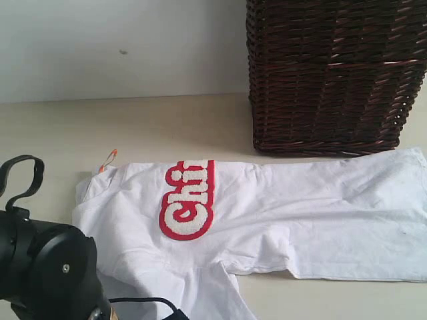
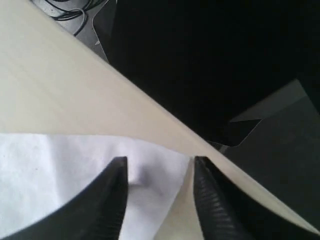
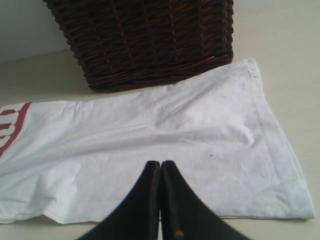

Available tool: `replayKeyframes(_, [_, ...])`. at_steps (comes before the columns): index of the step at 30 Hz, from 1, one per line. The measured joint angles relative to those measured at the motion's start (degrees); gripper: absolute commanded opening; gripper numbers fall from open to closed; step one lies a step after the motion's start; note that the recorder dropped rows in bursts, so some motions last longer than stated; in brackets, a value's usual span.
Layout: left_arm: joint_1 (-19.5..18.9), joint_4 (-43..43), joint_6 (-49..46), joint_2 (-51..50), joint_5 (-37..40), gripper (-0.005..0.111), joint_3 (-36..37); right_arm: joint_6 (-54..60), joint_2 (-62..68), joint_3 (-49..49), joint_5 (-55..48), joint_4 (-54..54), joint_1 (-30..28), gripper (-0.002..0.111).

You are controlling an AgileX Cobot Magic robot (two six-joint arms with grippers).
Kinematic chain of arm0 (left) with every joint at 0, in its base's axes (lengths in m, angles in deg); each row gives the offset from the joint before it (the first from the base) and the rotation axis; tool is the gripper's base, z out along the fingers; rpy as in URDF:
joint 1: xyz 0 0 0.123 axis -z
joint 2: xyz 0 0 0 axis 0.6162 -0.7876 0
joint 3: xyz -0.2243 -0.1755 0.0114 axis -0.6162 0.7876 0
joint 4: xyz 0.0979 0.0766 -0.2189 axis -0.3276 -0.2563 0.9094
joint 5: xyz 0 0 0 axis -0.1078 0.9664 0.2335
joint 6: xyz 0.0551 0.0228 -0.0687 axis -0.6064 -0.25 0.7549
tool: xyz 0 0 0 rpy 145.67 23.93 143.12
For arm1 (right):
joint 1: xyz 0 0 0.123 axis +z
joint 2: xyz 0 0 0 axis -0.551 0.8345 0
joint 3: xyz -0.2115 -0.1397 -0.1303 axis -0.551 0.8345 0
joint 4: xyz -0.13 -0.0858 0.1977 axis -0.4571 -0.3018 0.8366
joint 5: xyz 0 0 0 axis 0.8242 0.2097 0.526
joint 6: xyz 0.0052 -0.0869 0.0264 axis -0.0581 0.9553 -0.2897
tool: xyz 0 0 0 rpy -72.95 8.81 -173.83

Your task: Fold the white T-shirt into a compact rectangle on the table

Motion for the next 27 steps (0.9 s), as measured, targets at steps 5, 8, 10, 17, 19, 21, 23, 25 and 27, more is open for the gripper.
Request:
replayKeyframes(5, [0.0,0.22,-3.44,-1.26,-2.91,0.045,1.65,0.0,0.0,0.0,0.0,0.0,0.0,0.0])
replayKeyframes(8, [0.66,1.16,-4.04,-1.26,-4.86,0.042,2.42,0.0,0.0,0.0,0.0,0.0,0.0,0.0])
replayKeyframes(10, [1.13,1.67,-4.17,-1.15,-5.69,0.03,2.65,0.0,0.0,0.0,0.0,0.0,0.0,0.0])
replayKeyframes(17, [1.29,2.22,-4.29,-1.15,-7.44,0.0,2.77,0.0,0.0,0.0,0.0,0.0,0.0,0.0])
replayKeyframes(19, [1.29,2.35,-4.29,-1.15,-7.44,0.0,2.87,0.0,0.0,0.0,0.0,0.0,0.0,0.0])
replayKeyframes(21, [1.29,2.46,-4.29,-1.15,-7.51,0.0,2.91,0.0,0.0,0.0,0.0,0.0,0.0,0.0])
replayKeyframes(23, [1.29,2.56,-3.72,-1.03,-7.51,0.0,3.0,0.0,0.0,0.0,0.0,0.0,0.0,0.0])
replayKeyframes(25, [1.29,2.78,-2.34,-0.62,-7.85,0.0,3.0,0.0,0.0,0.0,0.0,0.0,0.0,0.0])
replayKeyframes(27, [1.29,3.03,0.14,-0.09,-8.23,0.0,3.23,0.0,0.0,0.0,0.0,0.0,0.0,0.0])
